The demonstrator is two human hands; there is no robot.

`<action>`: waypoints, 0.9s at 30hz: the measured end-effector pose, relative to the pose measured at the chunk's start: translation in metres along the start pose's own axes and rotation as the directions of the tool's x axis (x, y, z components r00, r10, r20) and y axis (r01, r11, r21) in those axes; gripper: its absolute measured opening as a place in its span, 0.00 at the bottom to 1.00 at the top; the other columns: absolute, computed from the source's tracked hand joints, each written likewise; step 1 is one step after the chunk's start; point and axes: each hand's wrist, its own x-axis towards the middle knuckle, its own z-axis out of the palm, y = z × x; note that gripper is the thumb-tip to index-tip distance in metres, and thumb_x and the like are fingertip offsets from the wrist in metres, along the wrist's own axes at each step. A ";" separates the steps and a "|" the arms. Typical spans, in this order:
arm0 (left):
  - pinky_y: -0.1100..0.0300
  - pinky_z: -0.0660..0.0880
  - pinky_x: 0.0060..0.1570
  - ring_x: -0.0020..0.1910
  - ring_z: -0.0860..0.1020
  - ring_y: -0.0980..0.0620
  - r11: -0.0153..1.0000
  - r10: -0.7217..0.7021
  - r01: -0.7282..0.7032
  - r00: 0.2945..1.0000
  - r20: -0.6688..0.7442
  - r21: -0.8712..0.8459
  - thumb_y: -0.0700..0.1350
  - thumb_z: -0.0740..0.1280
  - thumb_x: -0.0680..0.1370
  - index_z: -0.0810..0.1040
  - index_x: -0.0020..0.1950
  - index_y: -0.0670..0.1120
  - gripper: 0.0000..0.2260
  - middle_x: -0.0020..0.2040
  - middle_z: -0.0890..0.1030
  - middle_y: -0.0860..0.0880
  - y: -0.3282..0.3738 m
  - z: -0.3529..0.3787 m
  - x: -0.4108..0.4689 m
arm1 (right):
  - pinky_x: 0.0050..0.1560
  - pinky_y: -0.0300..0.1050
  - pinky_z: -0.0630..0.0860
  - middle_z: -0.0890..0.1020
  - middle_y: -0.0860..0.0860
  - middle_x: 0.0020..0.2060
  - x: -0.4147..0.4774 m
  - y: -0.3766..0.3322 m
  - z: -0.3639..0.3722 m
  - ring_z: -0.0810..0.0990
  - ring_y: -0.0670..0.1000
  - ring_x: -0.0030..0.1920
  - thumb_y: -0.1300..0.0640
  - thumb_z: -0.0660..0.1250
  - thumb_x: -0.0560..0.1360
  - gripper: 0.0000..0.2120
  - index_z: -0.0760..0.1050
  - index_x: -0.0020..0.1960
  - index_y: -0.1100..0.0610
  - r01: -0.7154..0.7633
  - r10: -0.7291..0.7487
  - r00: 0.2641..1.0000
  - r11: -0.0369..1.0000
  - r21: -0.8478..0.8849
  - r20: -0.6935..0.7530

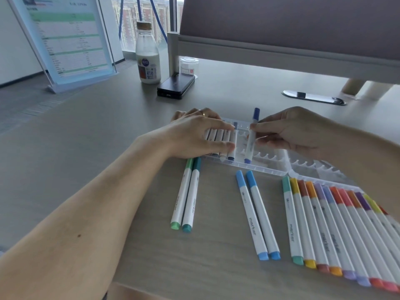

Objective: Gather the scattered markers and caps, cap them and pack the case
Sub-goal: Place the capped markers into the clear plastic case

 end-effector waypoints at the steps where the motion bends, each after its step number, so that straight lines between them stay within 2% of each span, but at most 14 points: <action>1: 0.49 0.56 0.72 0.76 0.62 0.54 1.000 0.000 0.000 1.000 -0.001 0.004 0.74 0.60 0.75 0.69 0.74 0.70 0.28 0.75 0.67 0.59 0.000 0.000 0.000 | 0.36 0.38 0.83 0.88 0.57 0.43 0.003 0.000 0.002 0.86 0.49 0.37 0.56 0.77 0.69 0.12 0.86 0.50 0.62 -0.010 0.009 1.000 0.999 -0.039 -0.014; 5: 0.48 0.56 0.73 0.76 0.62 0.53 1.000 -0.005 0.005 1.000 0.005 0.009 0.75 0.60 0.75 0.69 0.74 0.70 0.28 0.75 0.67 0.59 -0.001 0.001 0.002 | 0.25 0.33 0.74 0.88 0.54 0.38 0.011 -0.001 0.010 0.81 0.43 0.27 0.53 0.77 0.72 0.09 0.87 0.45 0.59 -0.037 0.027 0.998 0.985 -0.170 -0.058; 7: 0.47 0.57 0.73 0.76 0.62 0.53 1.000 -0.003 0.003 1.000 0.007 0.011 0.74 0.60 0.75 0.69 0.74 0.70 0.28 0.75 0.67 0.59 -0.002 0.001 0.002 | 0.28 0.34 0.73 0.88 0.53 0.38 0.013 -0.001 0.013 0.78 0.42 0.25 0.51 0.78 0.72 0.11 0.87 0.44 0.59 -0.030 0.016 0.997 0.981 -0.191 -0.074; 11: 0.48 0.56 0.73 0.76 0.62 0.53 1.000 0.001 -0.001 1.000 0.004 0.013 0.75 0.60 0.75 0.69 0.74 0.70 0.28 0.75 0.67 0.59 -0.002 0.001 0.002 | 0.34 0.38 0.71 0.87 0.52 0.33 0.012 -0.003 0.018 0.74 0.44 0.26 0.47 0.77 0.70 0.14 0.87 0.40 0.59 -0.042 0.022 0.996 0.966 -0.255 -0.082; 15: 0.47 0.57 0.73 0.76 0.62 0.54 1.000 -0.003 0.003 1.000 0.006 0.012 0.74 0.60 0.75 0.69 0.74 0.70 0.28 0.75 0.67 0.59 0.000 0.000 0.001 | 0.30 0.37 0.71 0.83 0.49 0.26 0.012 -0.003 0.020 0.73 0.44 0.27 0.46 0.76 0.70 0.15 0.87 0.40 0.58 -0.017 -0.021 0.995 0.934 -0.357 -0.101; 19: 0.47 0.59 0.72 0.75 0.62 0.53 1.000 -0.002 0.002 1.000 0.019 0.006 0.74 0.59 0.75 0.69 0.75 0.69 0.29 0.74 0.67 0.58 0.000 0.000 0.001 | 0.25 0.33 0.70 0.83 0.46 0.26 0.010 -0.003 0.019 0.76 0.42 0.23 0.46 0.77 0.69 0.13 0.87 0.41 0.56 -0.001 -0.037 0.996 0.908 -0.419 -0.082; 23: 0.46 0.58 0.72 0.75 0.63 0.52 1.000 0.009 -0.009 1.000 0.022 0.023 0.76 0.57 0.73 0.68 0.75 0.69 0.31 0.74 0.68 0.59 -0.001 0.000 0.002 | 0.24 0.34 0.69 0.83 0.46 0.26 0.009 0.000 0.015 0.74 0.44 0.28 0.45 0.78 0.68 0.12 0.87 0.39 0.55 0.009 -0.039 0.997 0.903 -0.429 -0.061; 27: 0.47 0.58 0.71 0.74 0.64 0.52 0.999 0.012 -0.013 1.000 0.029 0.046 0.76 0.56 0.74 0.68 0.75 0.69 0.31 0.73 0.68 0.58 0.000 -0.001 0.003 | 0.25 0.35 0.70 0.82 0.46 0.25 0.008 0.000 0.015 0.73 0.44 0.28 0.46 0.78 0.69 0.12 0.87 0.38 0.55 0.013 -0.037 0.998 0.906 -0.422 -0.048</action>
